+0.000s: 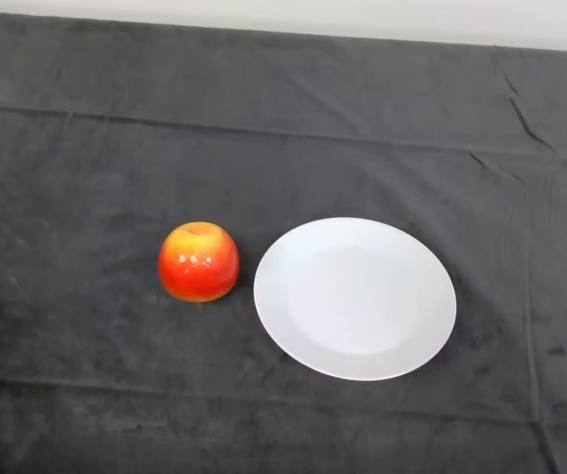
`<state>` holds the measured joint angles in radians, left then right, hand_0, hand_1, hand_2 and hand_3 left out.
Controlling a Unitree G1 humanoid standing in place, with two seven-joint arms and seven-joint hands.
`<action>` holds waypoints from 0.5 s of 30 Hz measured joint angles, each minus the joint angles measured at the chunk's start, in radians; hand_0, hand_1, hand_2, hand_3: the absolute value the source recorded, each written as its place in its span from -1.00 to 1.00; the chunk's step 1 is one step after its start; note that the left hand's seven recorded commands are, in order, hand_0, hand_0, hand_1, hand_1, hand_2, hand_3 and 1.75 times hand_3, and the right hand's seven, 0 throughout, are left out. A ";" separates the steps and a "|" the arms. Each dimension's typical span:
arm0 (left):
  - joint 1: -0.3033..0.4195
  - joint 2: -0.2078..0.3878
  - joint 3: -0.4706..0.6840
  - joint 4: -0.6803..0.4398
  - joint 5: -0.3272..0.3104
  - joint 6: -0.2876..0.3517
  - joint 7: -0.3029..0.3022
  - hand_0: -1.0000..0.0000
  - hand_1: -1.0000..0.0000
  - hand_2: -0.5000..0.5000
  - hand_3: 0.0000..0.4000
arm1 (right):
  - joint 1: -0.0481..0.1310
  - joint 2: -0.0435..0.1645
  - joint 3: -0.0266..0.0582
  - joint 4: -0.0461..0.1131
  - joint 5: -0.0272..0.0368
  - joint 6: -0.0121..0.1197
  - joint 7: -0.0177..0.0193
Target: Move the apple to the plate
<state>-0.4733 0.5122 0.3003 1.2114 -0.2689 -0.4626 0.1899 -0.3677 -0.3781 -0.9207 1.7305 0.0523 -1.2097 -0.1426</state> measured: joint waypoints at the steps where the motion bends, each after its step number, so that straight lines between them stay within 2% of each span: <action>1: 0.000 0.000 0.000 -0.001 0.000 0.001 0.000 1.00 1.00 0.00 -1.00 | 0.000 0.000 0.0000 0.000 0.0000 0.000 0.0000; 15: -0.003 0.001 0.031 -0.021 0.017 0.001 0.000 1.00 1.00 0.00 -1.00 | 0.000 0.000 0.0000 0.000 0.0001 0.000 0.0000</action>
<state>-0.4759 0.5134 0.3308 1.1902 -0.2522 -0.4618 0.1900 -0.3676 -0.3782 -0.9207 1.7305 0.0523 -1.2098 -0.1426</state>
